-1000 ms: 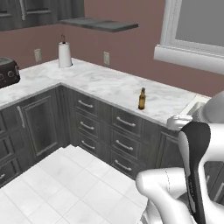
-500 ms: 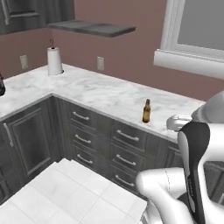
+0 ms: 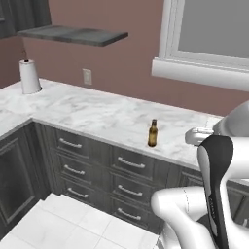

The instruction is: Place the drinks on the dining counter in a tight cluster.

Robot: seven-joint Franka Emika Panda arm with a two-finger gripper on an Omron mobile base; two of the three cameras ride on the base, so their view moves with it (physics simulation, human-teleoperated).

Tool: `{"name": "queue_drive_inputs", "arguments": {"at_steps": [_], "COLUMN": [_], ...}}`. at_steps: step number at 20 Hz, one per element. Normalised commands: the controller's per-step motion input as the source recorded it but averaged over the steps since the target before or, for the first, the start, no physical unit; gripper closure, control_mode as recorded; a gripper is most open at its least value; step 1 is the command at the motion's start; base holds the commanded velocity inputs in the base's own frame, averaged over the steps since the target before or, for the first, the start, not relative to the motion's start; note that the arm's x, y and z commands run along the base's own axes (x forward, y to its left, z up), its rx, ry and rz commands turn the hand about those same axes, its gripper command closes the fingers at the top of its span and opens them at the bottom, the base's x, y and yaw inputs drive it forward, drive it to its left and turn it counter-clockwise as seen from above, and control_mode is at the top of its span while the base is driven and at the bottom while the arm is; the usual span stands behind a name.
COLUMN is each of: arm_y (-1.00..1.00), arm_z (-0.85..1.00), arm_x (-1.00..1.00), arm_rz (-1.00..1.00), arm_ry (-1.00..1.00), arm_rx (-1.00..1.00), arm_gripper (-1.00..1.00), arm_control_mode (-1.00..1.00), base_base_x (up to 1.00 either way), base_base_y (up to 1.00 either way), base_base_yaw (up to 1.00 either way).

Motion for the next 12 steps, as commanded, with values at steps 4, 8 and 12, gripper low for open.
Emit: {"name": "queue_drive_inputs", "arguments": {"at_steps": [4,8,12], "arm_y": [0.00,0.00,0.00], "arm_z": [0.00,0.00,0.00], "arm_x": [0.00,0.00,0.00], "arm_rz": [0.00,0.00,0.00], "arm_ry": [0.00,0.00,0.00], "arm_rx": [0.00,0.00,0.00], "arm_gripper": [-1.00,-1.00,-1.00], "arm_control_mode": [1.00,1.00,1.00], "base_base_x": [0.30,0.25,0.30], "base_base_y": [0.32,0.35,0.30], "base_base_yaw": [-0.22,-0.27,-0.40]}}
